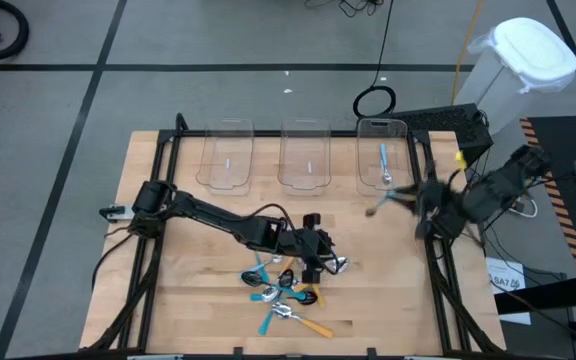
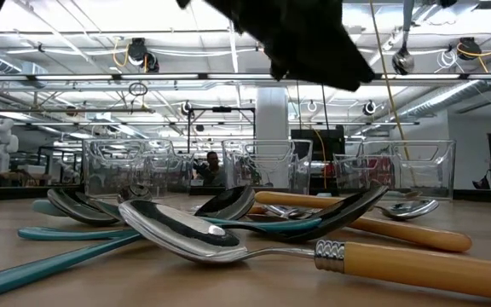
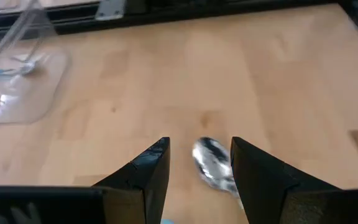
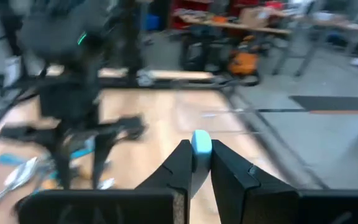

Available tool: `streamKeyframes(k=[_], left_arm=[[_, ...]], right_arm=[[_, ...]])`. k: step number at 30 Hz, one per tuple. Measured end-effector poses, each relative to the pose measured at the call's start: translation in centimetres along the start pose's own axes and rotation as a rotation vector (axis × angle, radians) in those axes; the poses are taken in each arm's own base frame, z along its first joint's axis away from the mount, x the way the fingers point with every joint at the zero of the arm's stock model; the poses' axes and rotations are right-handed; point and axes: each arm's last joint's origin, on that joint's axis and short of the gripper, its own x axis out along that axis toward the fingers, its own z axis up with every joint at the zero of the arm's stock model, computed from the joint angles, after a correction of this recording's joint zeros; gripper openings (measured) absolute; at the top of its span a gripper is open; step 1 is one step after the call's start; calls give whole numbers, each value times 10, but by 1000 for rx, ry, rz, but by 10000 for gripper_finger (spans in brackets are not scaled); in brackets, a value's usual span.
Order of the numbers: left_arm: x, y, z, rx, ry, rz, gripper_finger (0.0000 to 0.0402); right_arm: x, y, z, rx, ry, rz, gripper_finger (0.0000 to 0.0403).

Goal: Sort silverware by color (type)
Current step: Put the light blue spoon into the right transparent bin

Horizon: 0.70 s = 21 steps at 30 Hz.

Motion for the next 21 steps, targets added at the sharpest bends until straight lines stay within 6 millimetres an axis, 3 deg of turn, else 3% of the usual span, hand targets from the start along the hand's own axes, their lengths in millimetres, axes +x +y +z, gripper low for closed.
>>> streamKeyframes(k=[8,12,21], left_arm=[[16,37,-37,-141,-27,60,168],[15,30,-37,-144,-28,37,168],[9,8,-17,-85,-83,-12,168]], right_arm=[[-21,-33,38,-55,58,-98,34],[-26,-41,55,-86,78,-133,34],[-38,-56,91,-124,82,-191,34]])
